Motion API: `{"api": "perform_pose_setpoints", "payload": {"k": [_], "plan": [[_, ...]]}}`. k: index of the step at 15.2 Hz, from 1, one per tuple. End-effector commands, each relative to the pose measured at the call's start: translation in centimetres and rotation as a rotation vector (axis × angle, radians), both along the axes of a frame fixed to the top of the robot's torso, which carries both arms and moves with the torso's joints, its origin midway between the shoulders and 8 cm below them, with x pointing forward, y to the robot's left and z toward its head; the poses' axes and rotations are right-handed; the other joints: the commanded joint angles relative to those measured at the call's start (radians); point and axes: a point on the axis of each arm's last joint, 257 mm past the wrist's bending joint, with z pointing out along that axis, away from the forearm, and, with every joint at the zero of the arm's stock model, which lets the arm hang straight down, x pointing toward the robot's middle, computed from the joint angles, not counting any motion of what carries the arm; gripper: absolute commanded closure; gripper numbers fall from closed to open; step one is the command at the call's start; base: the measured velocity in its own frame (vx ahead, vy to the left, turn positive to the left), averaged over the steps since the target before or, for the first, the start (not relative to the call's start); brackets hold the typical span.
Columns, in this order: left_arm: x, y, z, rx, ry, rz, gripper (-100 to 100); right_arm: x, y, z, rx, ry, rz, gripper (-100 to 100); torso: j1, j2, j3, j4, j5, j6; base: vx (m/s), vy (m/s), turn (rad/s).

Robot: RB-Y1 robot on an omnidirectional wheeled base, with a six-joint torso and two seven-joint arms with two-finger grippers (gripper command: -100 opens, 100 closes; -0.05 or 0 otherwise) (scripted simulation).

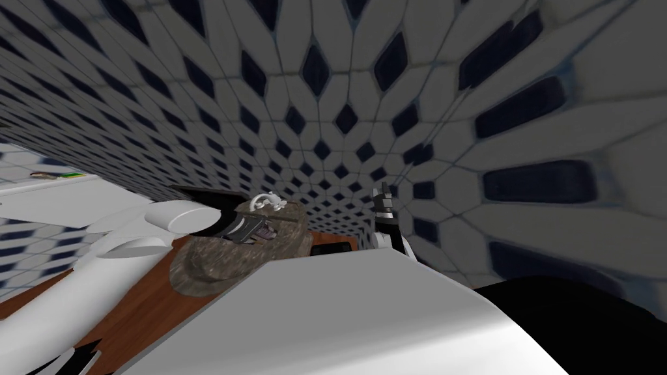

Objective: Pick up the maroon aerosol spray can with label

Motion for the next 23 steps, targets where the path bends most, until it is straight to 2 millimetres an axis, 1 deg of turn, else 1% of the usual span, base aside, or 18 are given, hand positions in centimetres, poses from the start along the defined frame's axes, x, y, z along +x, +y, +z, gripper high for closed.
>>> {"api": "perform_pose_setpoints", "payload": {"k": [1,2,3,4,8,10,11,12,15,16,17,21,22,23], "plan": [[-0.7,0.8,0.4,0.02,0.037,-0.002,-100,0.0,0.0,0.0,0.0,0.0,0.0,0,0.0,0.0,0.0,0.0,0.0,0.0,0.073,-0.025,0.032],[-0.9,1.3,0.9,0.034,0.053,-0.004,-100,0.0,0.0,0.0,0.0,0.0,0.0,0,0.0,0.0,0.0,0.0,0.0,0.0,0.076,-0.025,0.039],[-1.3,1.4,0.9,0.038,0.067,-0.004,-100,0.0,0.0,0.0,0.0,0.0,0.0,0,0.0,0.0,0.0,0.0,0.0,0.0,0.069,-0.017,0.03],[-1.5,1.8,1.3,0.051,0.085,-0.005,-100,0.0,0.0,0.0,0.0,0.0,0.0,0,0.0,0.0,0.0,0.0,0.0,0.0,0.07,-0.017,0.023],[-2.9,2.7,1.9,0.082,0.149,-0.003,-100,0.0,0.0,0.0,0.0,0.0,0.0,0,0.001,0.001,0.001,0.0,0.0,0.0,0.06,-0.012,0.014],[-3.2,2.9,2.1,0.089,0.163,-0.003,-100,0.0,0.0,0.0,0.0,0.0,0.0,0,0.001,0.002,0.001,0.0,0.0,0.0,0.043,-0.007,0.001],[-2.9,2.8,1.9,0.082,0.148,-0.003,-100,0.0,0.0,0.0,0.0,0.0,0.0,0,0.001,0.002,0.001,0.0,0.0,0.0,0.025,-0.005,-0.001],[-2.8,3.1,0.8,0.082,0.15,0.008,-100,0.0,0.0,0.0,0.0,0.0,0.0,0,0.001,0.003,0.002,0.001,0.001,0.0,-0.007,-0.001,-0.065],[-2.6,3.3,-0.4,0.082,0.148,0.018,-100,0.0,0.0,0.0,0.0,0.0,0.0,0,0.002,0.008,0.005,0.002,0.001,0.0,-0.05,0.006,-0.073],[-2.8,3.2,0.1,0.082,0.151,0.015,-100,0.0,0.0,0.0,0.0,0.0,0.0,0,0.002,0.009,0.005,0.002,0.001,0.0,-0.038,0.005,-0.026],[-2.7,3.2,0.0,0.082,0.149,0.014,100,0.0,0.0,0.0,0.0,0.0,0.0,0,0.002,0.009,0.005,0.002,0.001,0.0,-0.013,0.002,-0.001],[-2.7,3.2,0.0,0.082,0.149,0.013,100,0.0,0.0,0.0,0.0,0.0,0.0,0,0.002,0.007,0.004,0.002,0.001,0.0,-0.002,0.0,0.002],[-2.8,3.0,1.0,0.082,0.15,0.006,100,0.0,0.0,0.0,0.0,0.0,0.0,0,0.002,0.007,0.004,0.002,0.0,0.0,0.024,-0.001,0.087],[-2.9,2.9,1.5,0.083,0.151,0.001,100,0.0,0.0,0.0,0.0,0.0,0.0,0,0.002,0.006,0.004,0.002,0.0,-0.001,0.056,-0.008,0.107]]}}
